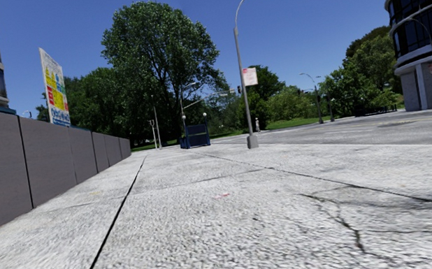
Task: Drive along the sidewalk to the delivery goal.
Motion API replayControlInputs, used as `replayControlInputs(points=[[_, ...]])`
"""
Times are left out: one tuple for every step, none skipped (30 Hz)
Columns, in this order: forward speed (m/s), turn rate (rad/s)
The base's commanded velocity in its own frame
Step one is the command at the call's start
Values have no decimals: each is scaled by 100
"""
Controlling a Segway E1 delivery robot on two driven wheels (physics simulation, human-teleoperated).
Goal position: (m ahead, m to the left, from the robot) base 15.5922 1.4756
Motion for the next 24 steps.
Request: replayControlInputs(points=[[189, 0], [189, 0], [189, 0], [189, 0], [189, 0], [189, 0], [189, 0], [189, 0], [189, 0], [189, 0], [189, 0], [189, 0], [189, 0], [189, 0], [189, 0], [189, 0], [189, 0], [189, 0], [189, 0], [189, 0], [189, 0], [189, 0], [189, 0], [189, 0]])
